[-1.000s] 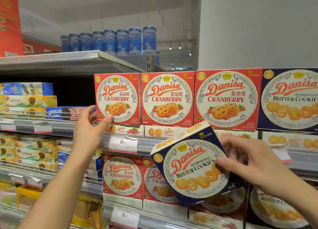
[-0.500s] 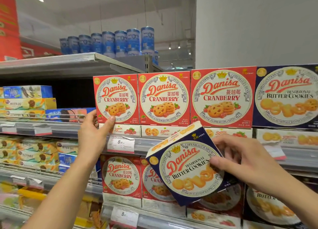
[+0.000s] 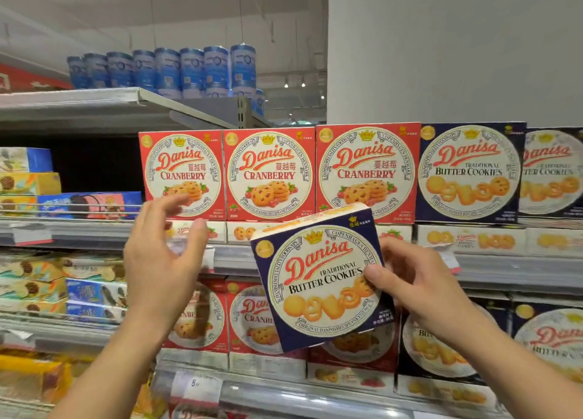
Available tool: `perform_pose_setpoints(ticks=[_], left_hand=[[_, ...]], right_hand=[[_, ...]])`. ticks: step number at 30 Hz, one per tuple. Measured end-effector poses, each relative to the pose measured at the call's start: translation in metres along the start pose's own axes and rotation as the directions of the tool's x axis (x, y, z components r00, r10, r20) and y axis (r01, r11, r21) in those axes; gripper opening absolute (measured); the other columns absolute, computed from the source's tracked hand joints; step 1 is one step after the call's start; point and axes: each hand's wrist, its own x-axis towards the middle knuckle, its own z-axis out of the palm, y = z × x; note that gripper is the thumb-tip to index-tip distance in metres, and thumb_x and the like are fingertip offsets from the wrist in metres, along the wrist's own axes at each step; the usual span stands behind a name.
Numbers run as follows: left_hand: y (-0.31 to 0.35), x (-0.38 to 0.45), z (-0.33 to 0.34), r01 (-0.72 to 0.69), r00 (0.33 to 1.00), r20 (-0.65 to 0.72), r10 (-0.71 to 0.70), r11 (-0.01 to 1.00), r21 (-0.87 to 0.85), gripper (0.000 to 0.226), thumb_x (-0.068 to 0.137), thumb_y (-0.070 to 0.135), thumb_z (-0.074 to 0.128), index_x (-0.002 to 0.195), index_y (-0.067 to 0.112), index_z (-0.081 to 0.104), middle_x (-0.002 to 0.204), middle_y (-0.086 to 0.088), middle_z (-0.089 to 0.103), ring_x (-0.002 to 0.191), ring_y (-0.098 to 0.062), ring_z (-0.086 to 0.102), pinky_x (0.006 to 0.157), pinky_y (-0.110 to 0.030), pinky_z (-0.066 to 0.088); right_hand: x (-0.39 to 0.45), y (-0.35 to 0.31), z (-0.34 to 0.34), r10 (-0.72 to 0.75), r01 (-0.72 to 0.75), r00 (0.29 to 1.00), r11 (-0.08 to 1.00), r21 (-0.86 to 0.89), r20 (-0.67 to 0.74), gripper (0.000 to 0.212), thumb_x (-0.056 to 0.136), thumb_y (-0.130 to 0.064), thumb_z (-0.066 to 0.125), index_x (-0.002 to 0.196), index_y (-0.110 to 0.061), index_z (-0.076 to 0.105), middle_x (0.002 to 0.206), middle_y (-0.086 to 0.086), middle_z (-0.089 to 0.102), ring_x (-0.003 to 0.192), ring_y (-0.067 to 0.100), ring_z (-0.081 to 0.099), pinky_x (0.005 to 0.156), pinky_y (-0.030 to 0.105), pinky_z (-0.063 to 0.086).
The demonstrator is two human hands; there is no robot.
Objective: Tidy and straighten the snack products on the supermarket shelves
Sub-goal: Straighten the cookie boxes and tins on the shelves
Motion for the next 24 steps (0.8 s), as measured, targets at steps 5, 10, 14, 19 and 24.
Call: perform_pose_setpoints(ticks=[5,10,14,19,24], left_hand=[[0.047,-0.049,0.023,0.203,0.892,0.449,-0.059,0.939,-0.279,0.050,0.081,0.066,0.059,0.124,0.040,0.058,0.111,0.018,0.071,0.104,-0.007,0.068,0.082,-0.025,0.055],[0.070,-0.080,0.056,0.420,0.783,0.613,-0.107,0.818,-0.394,0.032,0.077,0.043,0.077,0.105,0.044,0.063,0.102,0.005,0.078,0.092,-0.022,0.073,0.083,-0.042,0.059],[0.087,-0.091,0.075,0.464,0.779,0.617,-0.113,0.766,-0.446,0.037,0.074,0.035,0.088,0.104,0.034,0.067,0.095,-0.005,0.076,0.074,-0.012,0.062,0.068,-0.027,0.058],[0.126,-0.109,0.097,0.323,0.803,0.596,0.015,0.829,-0.456,0.041,0.075,0.044,0.087,0.108,0.037,0.062,0.090,0.004,0.074,0.069,-0.013,0.060,0.065,-0.026,0.055],[0.161,-0.125,0.115,0.061,0.809,0.552,0.202,0.905,-0.420,0.051,0.072,0.062,0.072,0.116,0.045,0.053,0.102,0.019,0.070,0.088,-0.011,0.067,0.074,-0.022,0.054]], right_hand=[[-0.021,-0.001,-0.006,0.154,-0.125,0.984,0.956,0.267,-0.091,0.028,0.090,-0.035,0.072,0.112,-0.018,0.072,0.104,-0.003,0.078,0.096,0.016,0.074,0.076,0.023,0.058],[-0.044,-0.007,-0.030,0.273,-0.248,0.956,0.948,0.199,-0.109,0.028,0.081,-0.037,0.068,0.107,-0.030,0.074,0.100,-0.006,0.079,0.093,0.016,0.074,0.078,0.029,0.061],[-0.064,-0.006,-0.060,0.237,-0.274,0.948,0.948,-0.164,-0.212,0.057,0.076,-0.057,0.071,0.129,-0.045,0.055,0.110,-0.024,0.071,0.088,0.004,0.071,0.081,0.025,0.057],[-0.081,-0.011,-0.099,-0.270,0.075,0.954,0.637,-0.767,-0.131,0.079,0.080,-0.045,0.079,0.148,-0.022,0.044,0.146,-0.001,0.049,0.133,0.020,0.049,0.107,0.042,0.045],[-0.093,-0.031,-0.144,-0.269,0.181,0.962,0.537,-0.824,0.036,0.072,0.081,-0.052,0.072,0.143,-0.024,0.048,0.137,-0.002,0.057,0.125,0.021,0.057,0.099,0.046,0.052]])
